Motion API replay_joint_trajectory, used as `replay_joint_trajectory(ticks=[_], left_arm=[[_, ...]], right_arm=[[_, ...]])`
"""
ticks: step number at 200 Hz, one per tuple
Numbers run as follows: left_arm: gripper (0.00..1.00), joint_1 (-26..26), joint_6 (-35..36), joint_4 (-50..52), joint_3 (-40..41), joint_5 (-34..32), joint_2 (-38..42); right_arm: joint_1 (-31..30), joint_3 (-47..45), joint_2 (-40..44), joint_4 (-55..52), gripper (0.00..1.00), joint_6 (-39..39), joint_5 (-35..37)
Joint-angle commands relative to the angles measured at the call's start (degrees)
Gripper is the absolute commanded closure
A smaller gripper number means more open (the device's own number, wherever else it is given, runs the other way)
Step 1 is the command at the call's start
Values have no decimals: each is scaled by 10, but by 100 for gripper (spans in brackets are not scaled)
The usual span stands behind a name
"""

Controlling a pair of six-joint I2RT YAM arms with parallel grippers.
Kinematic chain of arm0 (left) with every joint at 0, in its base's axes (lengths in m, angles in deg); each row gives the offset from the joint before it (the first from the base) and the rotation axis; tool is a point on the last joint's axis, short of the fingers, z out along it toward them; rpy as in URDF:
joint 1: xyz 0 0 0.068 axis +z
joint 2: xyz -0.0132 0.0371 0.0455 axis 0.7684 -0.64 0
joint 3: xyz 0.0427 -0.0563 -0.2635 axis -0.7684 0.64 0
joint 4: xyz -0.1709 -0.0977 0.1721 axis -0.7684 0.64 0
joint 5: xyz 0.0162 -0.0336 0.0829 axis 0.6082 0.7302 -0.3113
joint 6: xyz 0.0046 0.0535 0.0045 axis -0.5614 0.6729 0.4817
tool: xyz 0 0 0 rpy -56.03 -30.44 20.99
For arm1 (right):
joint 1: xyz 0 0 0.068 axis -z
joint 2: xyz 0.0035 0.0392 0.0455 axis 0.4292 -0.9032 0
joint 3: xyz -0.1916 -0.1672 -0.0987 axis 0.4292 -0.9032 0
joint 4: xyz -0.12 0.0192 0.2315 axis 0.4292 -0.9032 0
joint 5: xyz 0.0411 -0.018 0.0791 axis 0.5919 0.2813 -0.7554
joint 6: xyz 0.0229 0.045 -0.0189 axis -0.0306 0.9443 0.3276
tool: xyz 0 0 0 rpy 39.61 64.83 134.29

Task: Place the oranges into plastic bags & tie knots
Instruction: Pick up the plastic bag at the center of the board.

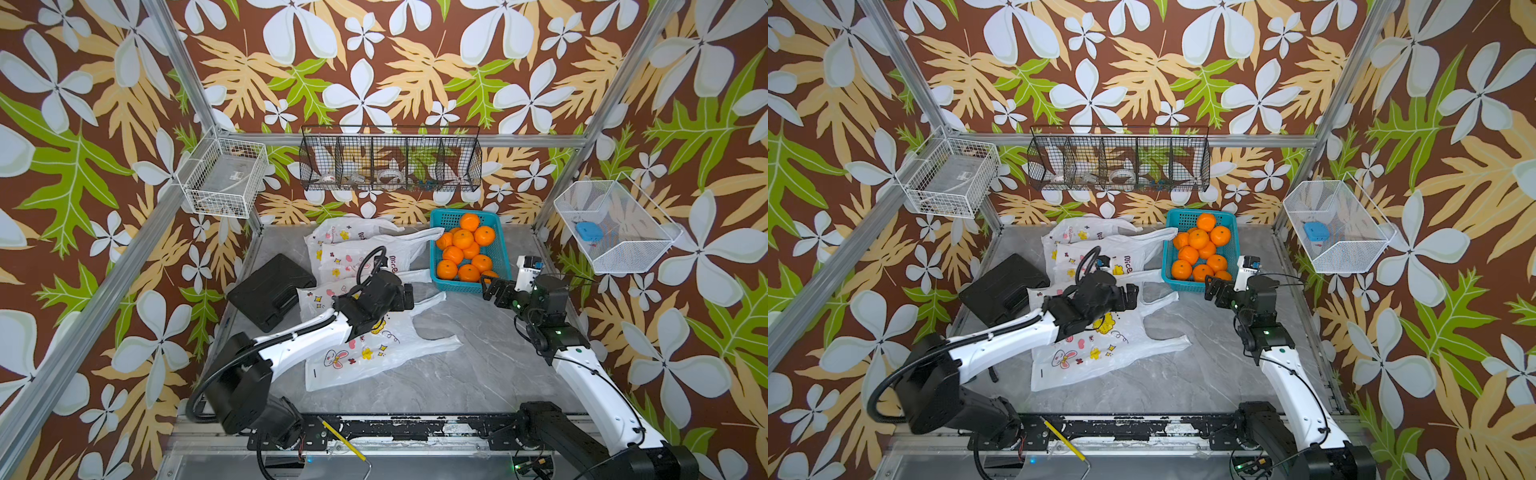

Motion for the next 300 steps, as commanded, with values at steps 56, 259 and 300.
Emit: replay_joint_trajectory(ticks=[56, 259, 300], left_arm=[[1, -38, -14, 102, -71, -24, -138], [83, -38, -9, 95, -51, -105, -137], [100, -38, -9, 91, -31, -121, -104]], right_arm=[[0, -1, 9, -26, 1, -16, 12], [-1, 9, -1, -33, 1, -21, 7], [0, 20, -12, -36, 1, -22, 0]])
